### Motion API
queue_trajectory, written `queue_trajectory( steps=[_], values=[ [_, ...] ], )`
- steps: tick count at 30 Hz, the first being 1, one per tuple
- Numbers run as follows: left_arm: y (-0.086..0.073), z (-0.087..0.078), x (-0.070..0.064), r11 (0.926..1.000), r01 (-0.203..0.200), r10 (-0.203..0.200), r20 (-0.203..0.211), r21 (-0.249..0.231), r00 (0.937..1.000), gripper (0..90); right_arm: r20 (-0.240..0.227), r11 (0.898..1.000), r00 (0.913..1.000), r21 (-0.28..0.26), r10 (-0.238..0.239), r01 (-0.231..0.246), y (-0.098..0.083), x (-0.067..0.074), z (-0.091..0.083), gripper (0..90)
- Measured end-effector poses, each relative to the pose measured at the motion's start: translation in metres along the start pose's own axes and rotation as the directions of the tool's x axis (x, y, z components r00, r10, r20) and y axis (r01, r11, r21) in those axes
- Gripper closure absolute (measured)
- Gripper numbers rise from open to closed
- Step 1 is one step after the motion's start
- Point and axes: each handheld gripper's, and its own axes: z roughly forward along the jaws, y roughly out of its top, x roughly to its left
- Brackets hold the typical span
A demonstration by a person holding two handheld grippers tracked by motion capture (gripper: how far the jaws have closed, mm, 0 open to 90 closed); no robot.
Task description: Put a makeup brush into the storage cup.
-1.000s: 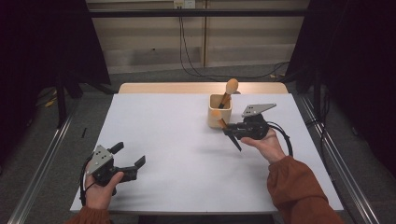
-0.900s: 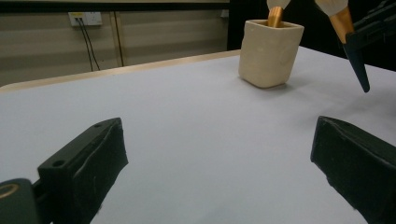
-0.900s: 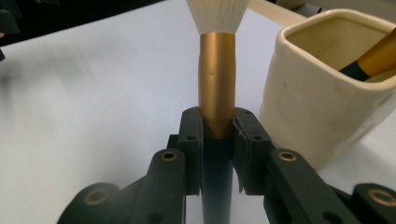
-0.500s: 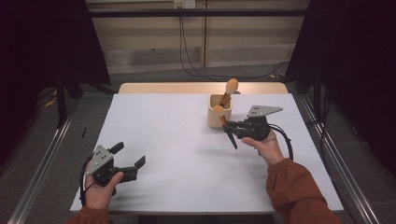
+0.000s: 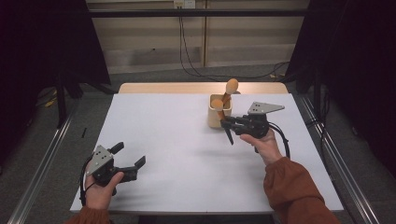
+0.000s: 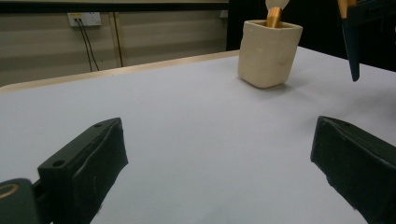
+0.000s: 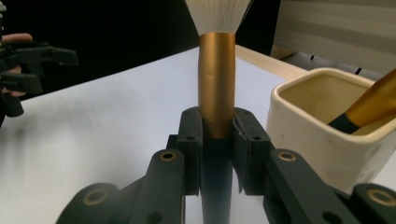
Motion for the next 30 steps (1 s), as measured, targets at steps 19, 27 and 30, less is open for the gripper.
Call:
queue_trajectory(
  steps=[19,27,30],
  values=[
    [0.0,0.0,0.0,1.0,-0.003,0.003,0.0,0.001,1.0,3.3,0.051,0.998,0.9987,-0.068,-0.007,0.01,0.032,-0.01,0.002,74.9],
    [0.0,0.0,0.001,1.0,-0.006,0.006,0.0,-0.001,1.0,3.3,0.082,0.996,0.9966,-0.085,0.003,0.004,0.045,-0.015,0.004,74.9],
    [0.0,-0.001,0.001,1.0,-0.007,0.007,0.0,0.0,1.0,3.3,0.098,0.995,0.9951,-0.096,0.013,-0.003,0.05,-0.019,0.004,74.9]
  ],
)
